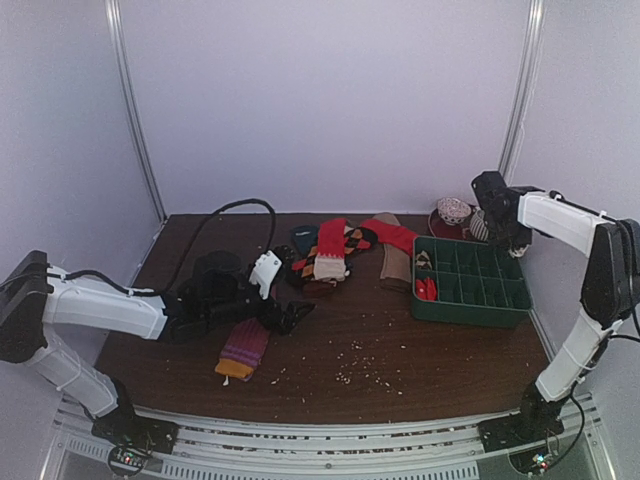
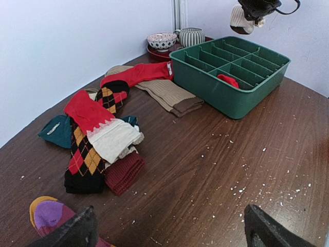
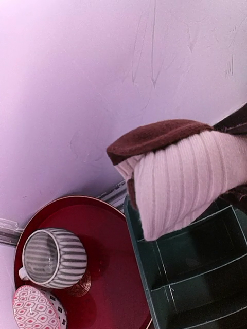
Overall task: Roll the socks
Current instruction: Move the storage box to the center of the board.
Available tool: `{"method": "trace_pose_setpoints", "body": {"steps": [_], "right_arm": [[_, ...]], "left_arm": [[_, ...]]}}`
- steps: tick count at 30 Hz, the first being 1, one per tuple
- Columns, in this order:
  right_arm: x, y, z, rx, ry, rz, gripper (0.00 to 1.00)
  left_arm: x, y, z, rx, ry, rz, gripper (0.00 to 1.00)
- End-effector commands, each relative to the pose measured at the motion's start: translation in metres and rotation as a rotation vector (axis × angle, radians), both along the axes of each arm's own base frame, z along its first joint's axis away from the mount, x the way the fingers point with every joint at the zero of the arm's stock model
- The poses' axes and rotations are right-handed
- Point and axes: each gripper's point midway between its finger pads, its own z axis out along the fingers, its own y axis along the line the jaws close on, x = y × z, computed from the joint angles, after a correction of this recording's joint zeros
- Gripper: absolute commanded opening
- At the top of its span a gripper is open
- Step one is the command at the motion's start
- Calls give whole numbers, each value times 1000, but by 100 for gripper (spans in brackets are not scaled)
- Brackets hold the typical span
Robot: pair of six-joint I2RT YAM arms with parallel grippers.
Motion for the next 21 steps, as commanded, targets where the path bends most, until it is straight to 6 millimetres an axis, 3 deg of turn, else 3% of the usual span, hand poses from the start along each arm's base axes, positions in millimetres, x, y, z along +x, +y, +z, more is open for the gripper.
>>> {"method": "trace_pose_setpoints", "body": {"steps": [1, 7, 15, 21], "right_arm": [[-10, -8, 0, -68, 47, -21, 0], [0, 9, -14, -16, 54, 20, 0], [28, 67, -30, 57, 69, 137, 0], [33, 79, -53, 75, 106, 150, 0]], "left_arm": [[1, -1, -2, 6, -8, -14, 98], [0, -1, -6, 13, 0, -17, 98], [0, -3, -9, 19, 11, -24, 98], [-3, -2, -11, 23, 20, -29, 98]]}}
